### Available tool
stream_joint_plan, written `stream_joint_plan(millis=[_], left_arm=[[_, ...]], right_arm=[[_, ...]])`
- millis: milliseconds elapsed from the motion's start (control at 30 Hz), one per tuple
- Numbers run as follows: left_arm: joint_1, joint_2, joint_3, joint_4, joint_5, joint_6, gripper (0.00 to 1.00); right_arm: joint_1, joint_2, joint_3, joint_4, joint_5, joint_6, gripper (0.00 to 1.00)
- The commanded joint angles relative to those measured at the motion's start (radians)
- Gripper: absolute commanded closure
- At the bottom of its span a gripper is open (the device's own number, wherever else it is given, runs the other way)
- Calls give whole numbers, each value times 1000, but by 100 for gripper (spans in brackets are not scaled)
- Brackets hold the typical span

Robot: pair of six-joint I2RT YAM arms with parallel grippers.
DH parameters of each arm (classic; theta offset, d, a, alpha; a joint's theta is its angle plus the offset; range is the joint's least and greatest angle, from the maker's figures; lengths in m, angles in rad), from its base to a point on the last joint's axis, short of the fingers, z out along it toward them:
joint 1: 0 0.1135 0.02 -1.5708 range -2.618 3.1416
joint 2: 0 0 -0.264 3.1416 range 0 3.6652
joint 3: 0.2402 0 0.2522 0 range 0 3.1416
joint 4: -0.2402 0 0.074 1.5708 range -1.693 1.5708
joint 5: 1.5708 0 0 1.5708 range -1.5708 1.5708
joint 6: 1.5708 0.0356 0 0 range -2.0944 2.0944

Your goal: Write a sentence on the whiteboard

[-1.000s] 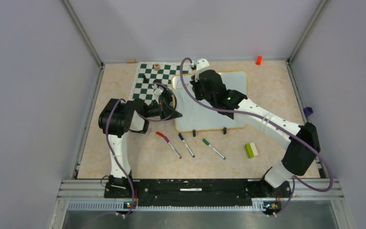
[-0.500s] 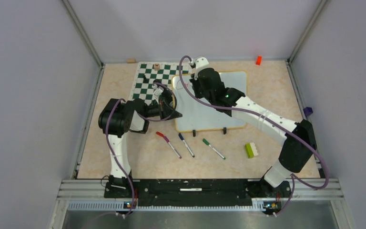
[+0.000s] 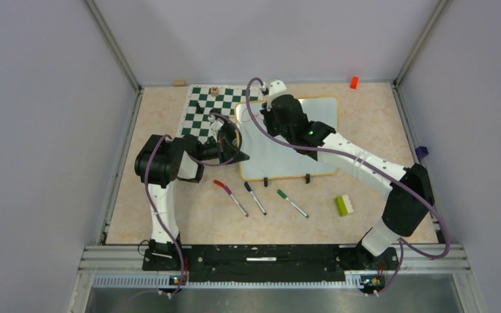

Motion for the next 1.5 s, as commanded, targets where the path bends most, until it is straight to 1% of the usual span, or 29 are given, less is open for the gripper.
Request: stream_joint_plan(millis=[0,200,400,1033,1467], left_arm=[[-5,-21,-16,83,9,70,96],[-5,-23,-16,84,9,71,96],[-5,-24,-17,83,10,72,96],[-5,-23,-18,84,10,73,96],[-5,-21,-16,84,11,73,96]], right_arm=[[-12,-42,-37,11,-8,16,100],[-13,-62,-59,3,19,18,100],[-24,-54,-36,-1,58,23,100],[-35,12,68,-20,50,-4,100],[-35,-31,6,-57,-1,22,100]])
